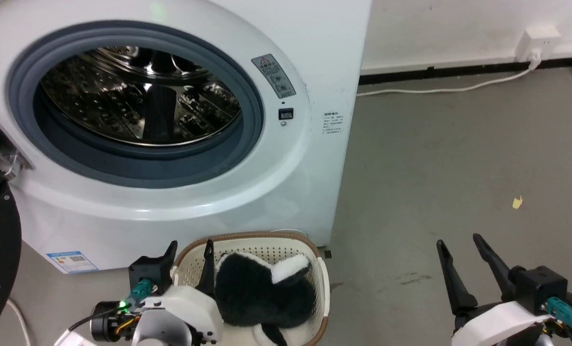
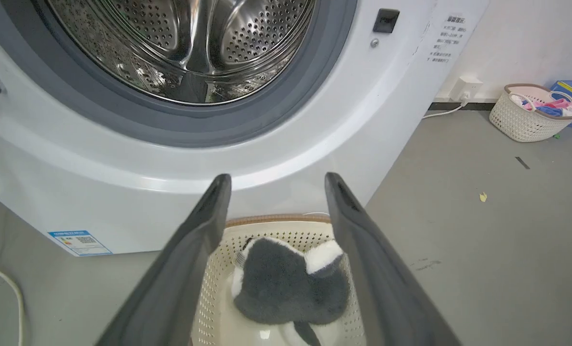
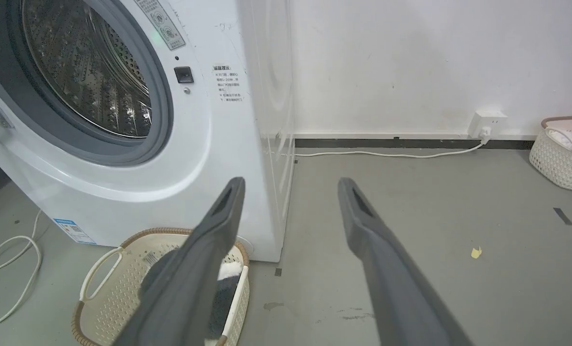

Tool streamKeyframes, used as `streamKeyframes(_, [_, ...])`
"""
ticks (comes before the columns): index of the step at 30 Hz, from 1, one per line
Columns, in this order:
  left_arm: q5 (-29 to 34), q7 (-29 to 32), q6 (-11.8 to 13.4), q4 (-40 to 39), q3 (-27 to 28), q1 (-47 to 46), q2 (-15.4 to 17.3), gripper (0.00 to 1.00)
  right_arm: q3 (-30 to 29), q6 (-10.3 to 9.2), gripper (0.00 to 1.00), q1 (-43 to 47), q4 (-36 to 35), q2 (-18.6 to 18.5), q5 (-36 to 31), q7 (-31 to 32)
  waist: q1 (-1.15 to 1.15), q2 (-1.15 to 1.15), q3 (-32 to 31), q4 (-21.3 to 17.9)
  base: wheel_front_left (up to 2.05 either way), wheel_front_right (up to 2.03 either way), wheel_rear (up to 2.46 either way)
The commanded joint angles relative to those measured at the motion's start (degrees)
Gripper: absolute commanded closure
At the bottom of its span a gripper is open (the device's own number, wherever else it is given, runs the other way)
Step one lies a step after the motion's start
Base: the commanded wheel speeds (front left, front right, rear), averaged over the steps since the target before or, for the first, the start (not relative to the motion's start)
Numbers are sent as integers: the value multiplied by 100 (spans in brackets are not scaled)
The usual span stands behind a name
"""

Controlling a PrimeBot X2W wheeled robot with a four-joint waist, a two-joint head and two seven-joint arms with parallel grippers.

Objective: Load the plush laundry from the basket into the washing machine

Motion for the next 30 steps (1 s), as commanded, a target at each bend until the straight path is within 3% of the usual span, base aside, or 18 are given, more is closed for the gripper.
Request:
streamKeyframes(1, [-96,32,39,118,-61,-135,2,0,-24,-2,0,6,9,1,75,-50,0,0,67,-14,0,0,0])
streamKeyframes(18, [-1130,581,516,1231,-776,-885,2,0,-143,-2,0,-82,-17,2,390,-244,0,0,793,-134,0,0,0])
streamKeyframes(30, [-1435,527,781,2100,-1263,-1486,40,0,-214,-3,0,-172,-93,2,654,-388,0,0,1447,-194,0,0,0])
